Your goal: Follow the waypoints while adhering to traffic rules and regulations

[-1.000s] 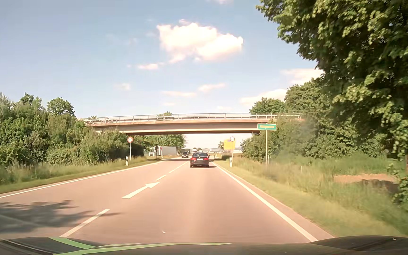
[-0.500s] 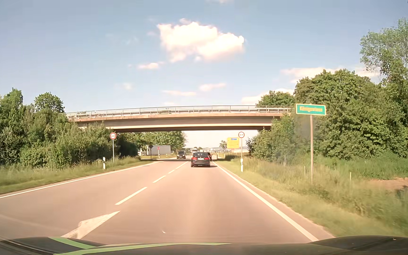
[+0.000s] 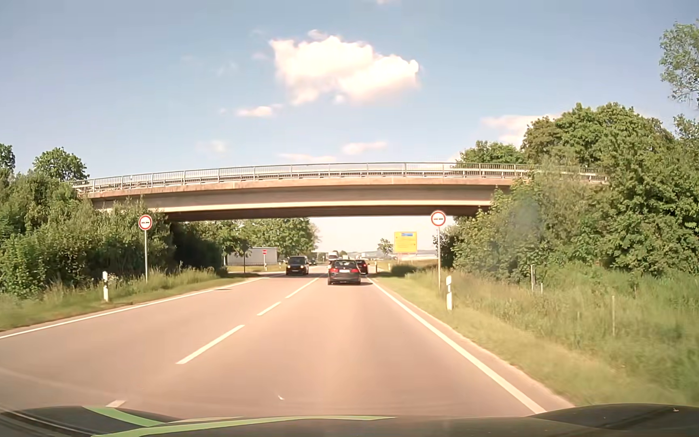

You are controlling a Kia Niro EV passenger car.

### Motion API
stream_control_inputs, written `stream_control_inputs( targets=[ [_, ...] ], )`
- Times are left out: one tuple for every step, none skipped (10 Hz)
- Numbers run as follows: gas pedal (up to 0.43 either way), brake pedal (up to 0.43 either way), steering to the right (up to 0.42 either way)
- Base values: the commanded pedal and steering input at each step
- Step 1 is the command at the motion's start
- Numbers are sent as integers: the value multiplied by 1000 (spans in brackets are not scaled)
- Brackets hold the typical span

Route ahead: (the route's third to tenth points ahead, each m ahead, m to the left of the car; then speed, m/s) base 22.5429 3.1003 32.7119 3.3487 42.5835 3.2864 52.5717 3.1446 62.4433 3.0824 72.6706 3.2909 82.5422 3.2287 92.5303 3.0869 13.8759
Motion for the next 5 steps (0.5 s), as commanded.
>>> stream_control_inputs(
  targets=[
    [59, 0, -2],
    [59, 0, -2],
    [59, 0, -2],
    [67, 0, -2],
    [67, 0, -2]
  ],
)
